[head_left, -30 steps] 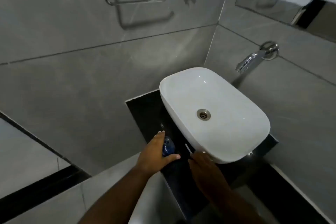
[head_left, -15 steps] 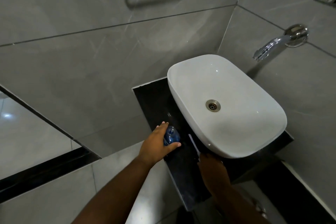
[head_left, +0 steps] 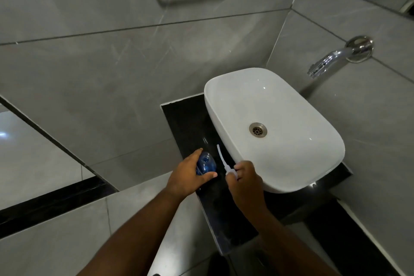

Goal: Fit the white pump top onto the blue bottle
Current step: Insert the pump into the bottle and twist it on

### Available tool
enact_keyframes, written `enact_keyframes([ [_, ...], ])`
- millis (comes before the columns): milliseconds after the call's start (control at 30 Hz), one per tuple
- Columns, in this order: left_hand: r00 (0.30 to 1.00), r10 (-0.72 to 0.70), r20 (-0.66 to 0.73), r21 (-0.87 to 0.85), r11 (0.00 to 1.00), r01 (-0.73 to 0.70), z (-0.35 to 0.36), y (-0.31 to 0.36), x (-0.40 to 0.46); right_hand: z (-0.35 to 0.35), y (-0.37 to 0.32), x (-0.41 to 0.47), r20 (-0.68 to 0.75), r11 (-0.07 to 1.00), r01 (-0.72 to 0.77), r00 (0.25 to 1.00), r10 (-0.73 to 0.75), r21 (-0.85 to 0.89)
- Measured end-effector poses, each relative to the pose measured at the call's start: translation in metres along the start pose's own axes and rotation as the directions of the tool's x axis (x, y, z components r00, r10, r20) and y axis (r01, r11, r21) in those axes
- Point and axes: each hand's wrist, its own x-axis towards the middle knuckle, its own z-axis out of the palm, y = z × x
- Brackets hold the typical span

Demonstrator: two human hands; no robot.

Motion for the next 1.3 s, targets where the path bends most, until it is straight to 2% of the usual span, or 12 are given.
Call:
enact_keyframes([
  [67,1.000,0.002,-0.001,-0.006,1.000,-0.002,0.001,-0.001,0.001,-0.013,-0.018,0.006,-0.045,0.999,0.045,0.998,-0.045,0.005],
  [167,1.000,0.006,0.000,-0.002,1.000,-0.006,0.003,-0.002,0.003,-0.040,-0.051,0.017,-0.055,0.975,0.187,0.979,-0.195,-0.117],
  [267,1.000,0.022,-0.006,0.000,1.000,-0.022,0.004,-0.005,0.003,-0.067,-0.081,0.027,0.067,0.955,0.264,0.964,-0.257,-0.139],
  [300,0.999,0.032,-0.009,0.003,0.999,-0.032,0.004,-0.005,0.003,-0.073,-0.087,0.033,0.058,0.973,0.201,0.979,-0.195,-0.115],
  [367,0.998,0.061,-0.022,0.043,0.997,-0.060,0.004,-0.007,0.003,-0.081,-0.097,0.040,0.169,0.989,0.107,0.982,-0.089,-0.101],
  [500,0.979,0.195,-0.061,0.315,0.934,-0.166,0.001,-0.011,0.009,-0.081,-0.120,0.049,0.322,0.925,0.196,0.943,-0.086,-0.326],
  [567,0.970,0.235,-0.054,0.386,0.901,-0.197,0.000,-0.014,0.011,-0.073,-0.125,0.053,0.369,0.899,0.225,0.926,-0.078,-0.376],
  [867,0.970,0.243,-0.022,0.347,0.911,-0.220,0.002,-0.017,0.013,-0.016,-0.115,0.071,0.471,0.836,0.313,0.879,-0.075,-0.451],
  [1000,0.967,0.252,-0.032,0.325,0.918,-0.229,0.003,-0.019,0.013,0.008,-0.096,0.077,0.592,0.808,0.349,0.806,0.000,-0.475],
  [1100,0.964,0.263,-0.042,0.335,0.913,-0.235,0.005,-0.022,0.013,0.016,-0.088,0.075,0.559,0.782,0.358,0.829,-0.014,-0.511],
  [1200,0.952,0.302,-0.044,0.364,0.893,-0.266,0.003,-0.027,0.015,0.019,-0.083,0.071,0.640,0.823,0.356,0.768,0.012,-0.443],
  [1300,0.944,0.327,-0.044,0.378,0.880,-0.288,0.001,-0.028,0.017,0.007,-0.079,0.070,0.682,0.850,0.401,0.728,-0.071,-0.340],
])
